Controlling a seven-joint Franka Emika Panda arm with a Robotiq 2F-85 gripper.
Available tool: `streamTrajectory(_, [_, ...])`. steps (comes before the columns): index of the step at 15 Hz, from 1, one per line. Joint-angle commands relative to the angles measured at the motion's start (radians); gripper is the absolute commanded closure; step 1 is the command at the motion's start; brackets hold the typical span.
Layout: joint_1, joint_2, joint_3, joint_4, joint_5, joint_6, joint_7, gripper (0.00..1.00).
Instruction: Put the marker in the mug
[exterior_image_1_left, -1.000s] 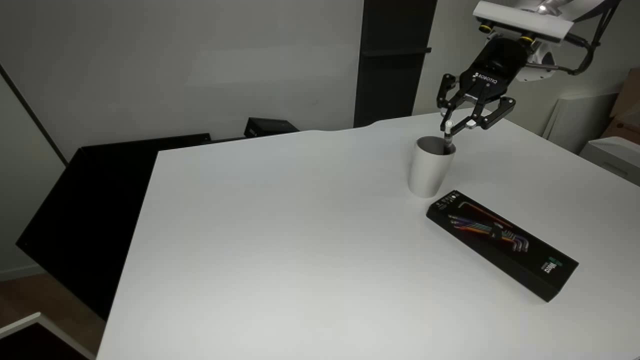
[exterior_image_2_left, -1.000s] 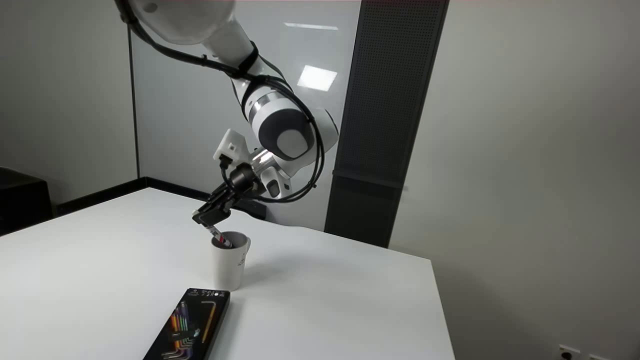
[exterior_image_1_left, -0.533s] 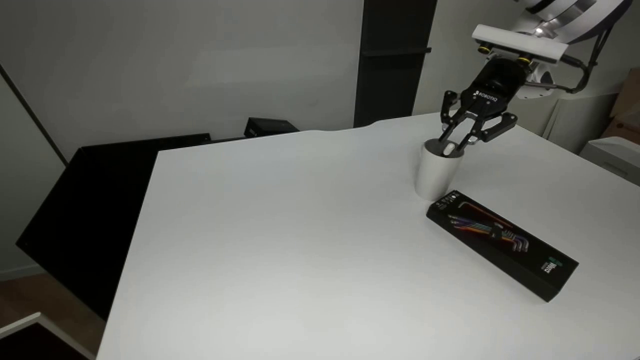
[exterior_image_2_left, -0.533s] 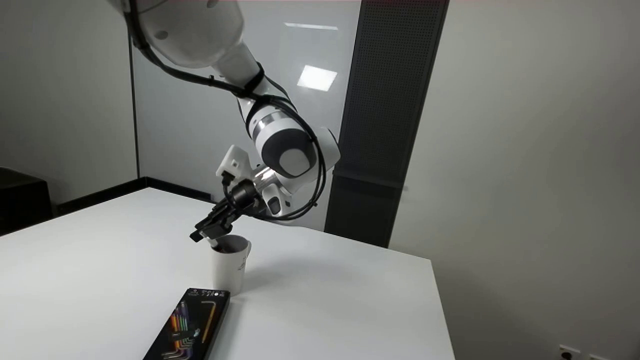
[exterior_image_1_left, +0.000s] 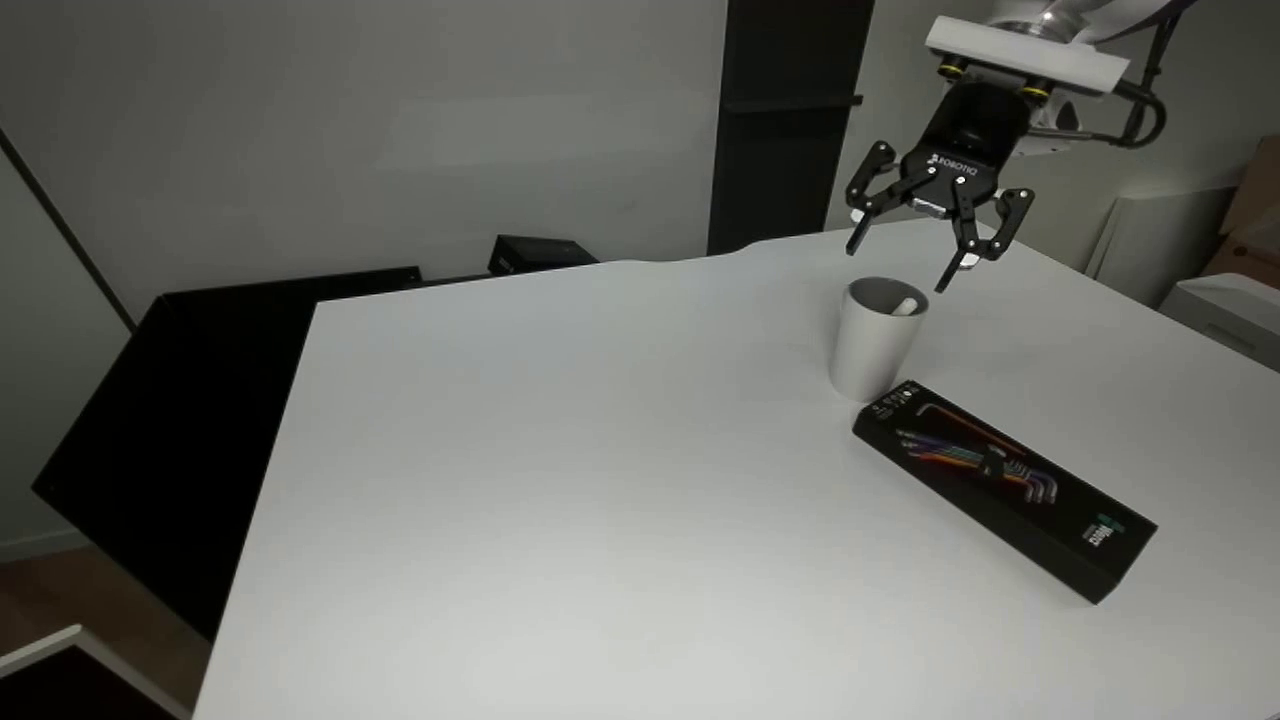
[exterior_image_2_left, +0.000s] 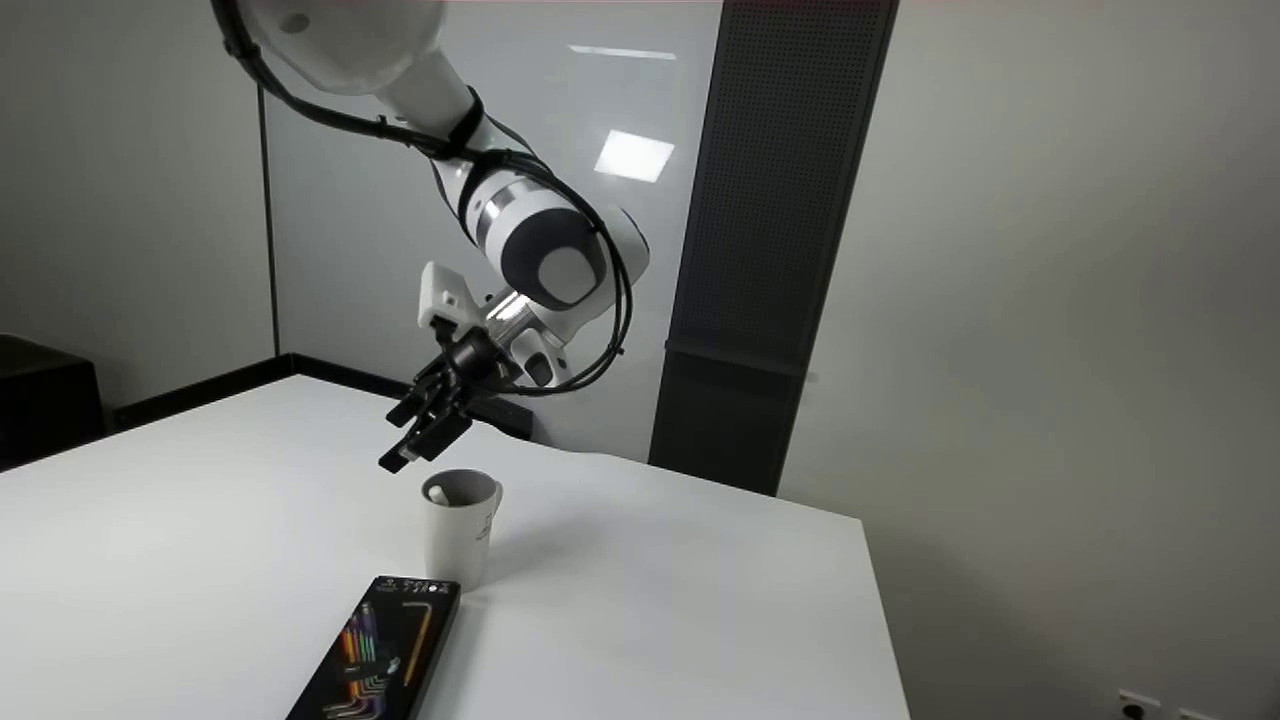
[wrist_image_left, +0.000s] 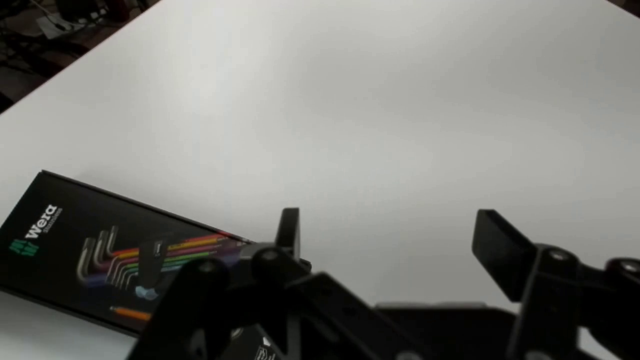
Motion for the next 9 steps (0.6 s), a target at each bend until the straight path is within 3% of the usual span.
streamTrajectory(1, [0.053,-0.079,-0.003,-0.033,-0.133,0.044,-0.053,0.0])
streamTrajectory(5, [0.108,-0.135,-0.007,-0.061,-0.312,0.144,-0.071,0.0])
streamTrajectory(8, [0.144,-0.181,-0.013,-0.126,-0.439,0.291,-0.069,0.0])
streamTrajectory(9, [0.109,-0.124,0.014,-0.05,-0.392,0.218,-0.053,0.0])
